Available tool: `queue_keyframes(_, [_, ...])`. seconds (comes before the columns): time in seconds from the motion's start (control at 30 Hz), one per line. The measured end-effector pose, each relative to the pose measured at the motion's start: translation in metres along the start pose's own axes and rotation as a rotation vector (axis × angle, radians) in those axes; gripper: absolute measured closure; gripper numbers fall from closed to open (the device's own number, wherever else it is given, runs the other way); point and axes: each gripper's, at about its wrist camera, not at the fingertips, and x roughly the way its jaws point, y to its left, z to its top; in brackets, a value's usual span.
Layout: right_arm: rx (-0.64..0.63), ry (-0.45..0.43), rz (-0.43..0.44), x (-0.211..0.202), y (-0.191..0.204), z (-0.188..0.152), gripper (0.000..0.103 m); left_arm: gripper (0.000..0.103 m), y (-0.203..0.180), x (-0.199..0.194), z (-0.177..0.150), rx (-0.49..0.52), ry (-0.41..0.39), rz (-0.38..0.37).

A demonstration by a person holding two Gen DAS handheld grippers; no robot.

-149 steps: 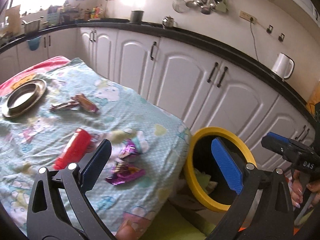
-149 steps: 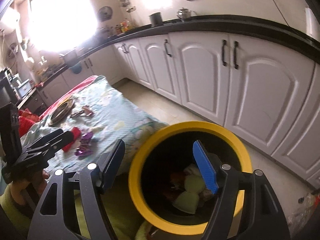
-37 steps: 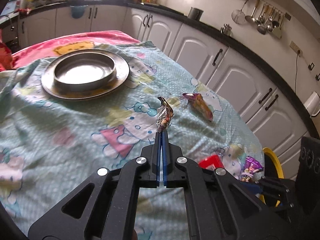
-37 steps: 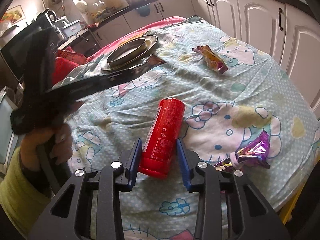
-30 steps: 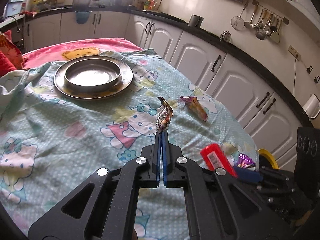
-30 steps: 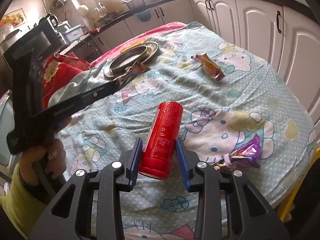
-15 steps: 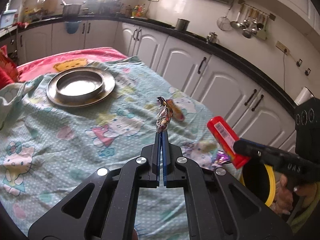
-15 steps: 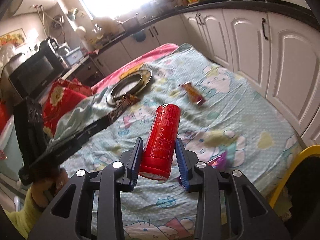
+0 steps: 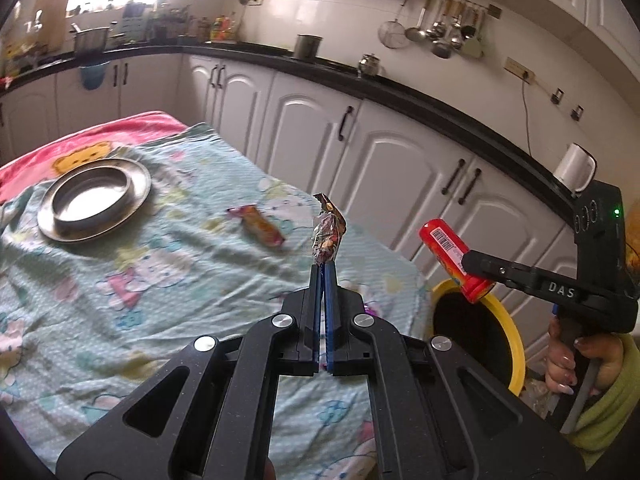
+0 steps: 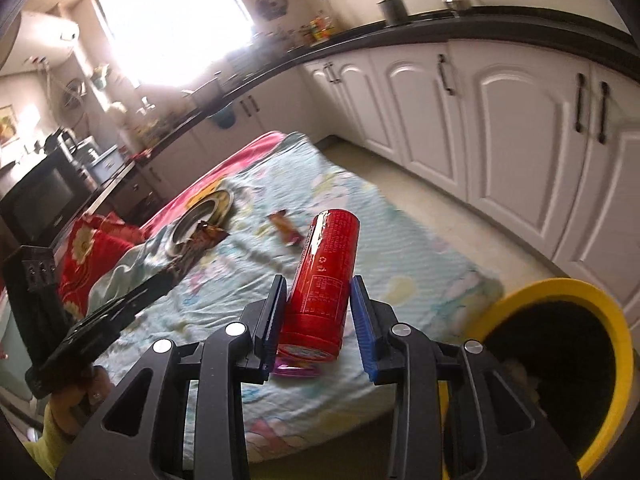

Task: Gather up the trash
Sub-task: 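Carry the candy wrapper and red cylinder over the yellow bin with both tools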

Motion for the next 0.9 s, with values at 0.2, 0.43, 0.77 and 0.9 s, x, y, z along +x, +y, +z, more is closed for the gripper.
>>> queue_keyframes(0.2, [0.043, -0.03, -0.046, -0.019, -0.026, -0.004, 0.072, 0.103, -0.027, 0.008, 0.0, 0.048, 0.01, -0.038])
queue_keyframes(0.43, [0.074, -0.062, -0.095, -0.04, -0.049, -0.009, 0.072, 0.103, -0.058, 0.017, -0.001, 0.102, 0.026, -0.078])
queue_keyframes(0.77, [0.096, -0.1, -0.182, -0.069, -0.08, -0.02, 0.072, 0.103, -0.098, 0.033, -0.007, 0.174, 0.064, -0.127])
queue_keyframes(0.9, [0.104, -0.105, -0.211, -0.078, -0.093, -0.026, 0.072, 0.103, -0.115, 0.042, -0.012, 0.206, 0.085, -0.146])
